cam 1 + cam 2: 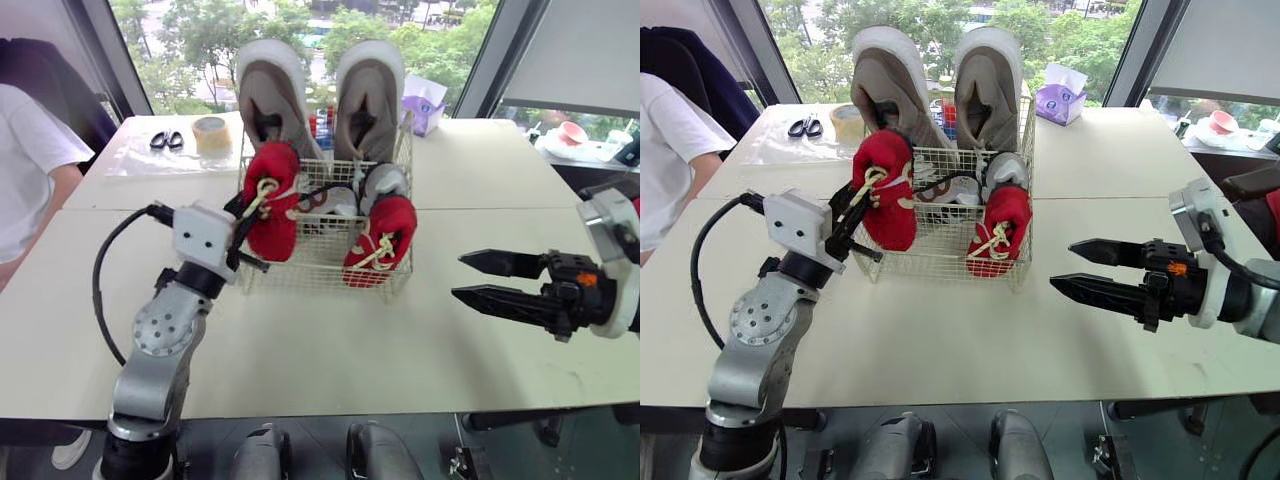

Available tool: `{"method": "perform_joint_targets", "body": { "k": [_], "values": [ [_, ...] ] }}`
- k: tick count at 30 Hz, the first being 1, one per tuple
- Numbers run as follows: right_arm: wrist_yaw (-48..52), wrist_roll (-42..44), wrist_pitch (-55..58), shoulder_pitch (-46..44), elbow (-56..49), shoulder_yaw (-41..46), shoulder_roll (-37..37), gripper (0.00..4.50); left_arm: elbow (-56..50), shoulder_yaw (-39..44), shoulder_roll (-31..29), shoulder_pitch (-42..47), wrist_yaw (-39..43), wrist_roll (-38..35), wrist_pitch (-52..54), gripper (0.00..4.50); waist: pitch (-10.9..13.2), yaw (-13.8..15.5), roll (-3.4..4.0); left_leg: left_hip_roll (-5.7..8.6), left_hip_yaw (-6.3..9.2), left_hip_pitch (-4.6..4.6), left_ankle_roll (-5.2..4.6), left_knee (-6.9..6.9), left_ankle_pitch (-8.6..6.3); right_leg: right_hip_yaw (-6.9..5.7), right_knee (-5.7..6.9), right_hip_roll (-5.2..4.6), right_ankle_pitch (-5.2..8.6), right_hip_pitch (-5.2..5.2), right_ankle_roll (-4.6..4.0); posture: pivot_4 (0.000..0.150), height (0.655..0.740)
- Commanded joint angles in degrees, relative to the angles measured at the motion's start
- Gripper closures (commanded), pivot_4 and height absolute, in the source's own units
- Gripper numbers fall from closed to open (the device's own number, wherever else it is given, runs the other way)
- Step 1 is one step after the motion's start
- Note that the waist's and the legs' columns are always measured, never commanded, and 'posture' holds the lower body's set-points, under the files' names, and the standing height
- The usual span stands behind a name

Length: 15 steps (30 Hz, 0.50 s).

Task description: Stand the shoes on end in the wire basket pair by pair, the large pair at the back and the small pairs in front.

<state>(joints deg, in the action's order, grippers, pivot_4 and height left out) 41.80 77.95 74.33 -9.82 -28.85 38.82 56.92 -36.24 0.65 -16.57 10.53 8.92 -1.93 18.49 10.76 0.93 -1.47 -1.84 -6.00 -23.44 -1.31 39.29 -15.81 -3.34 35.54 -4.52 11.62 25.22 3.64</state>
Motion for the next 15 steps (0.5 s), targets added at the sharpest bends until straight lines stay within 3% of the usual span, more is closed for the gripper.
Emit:
{"method": "perform_joint_targets", "body": {
  "k": [1,7,15],
  "values": [
    [-0.99,1.93,-2.50,0.81,-0.38,1.36,0.91,0.00,-1.78,-1.08,0.67,-0.86,-2.72,4.62,-2.07,4.45,0.00,-0.08,0.00,0.00,0.00,0.00,-0.02,0.00,-0.01,0.00,-0.07,0.00,0.00,-0.03,0.00,0.150,0.7400],
    [-0.80,1.17,-4.98,2.10,0.54,-0.68,1.25,0.00,-0.69,-2.15,3.74,-4.43,-1.53,2.28,-1.73,4.45,-0.04,-0.13,0.02,0.00,-0.03,-0.01,-0.18,-0.01,-0.10,0.01,-0.28,-0.02,0.00,-0.10,0.00,0.150,0.7400],
    [0.37,-0.90,-8.05,2.04,2.05,-4.09,1.61,0.00,-1.05,0.20,2.80,-8.71,2.57,-2.91,1.56,4.45,-0.11,-0.15,0.08,0.01,-0.03,0.00,-0.18,-0.01,-0.11,0.01,-0.31,-0.02,0.01,-0.12,-0.02,0.150,0.7400]
  ]
}}
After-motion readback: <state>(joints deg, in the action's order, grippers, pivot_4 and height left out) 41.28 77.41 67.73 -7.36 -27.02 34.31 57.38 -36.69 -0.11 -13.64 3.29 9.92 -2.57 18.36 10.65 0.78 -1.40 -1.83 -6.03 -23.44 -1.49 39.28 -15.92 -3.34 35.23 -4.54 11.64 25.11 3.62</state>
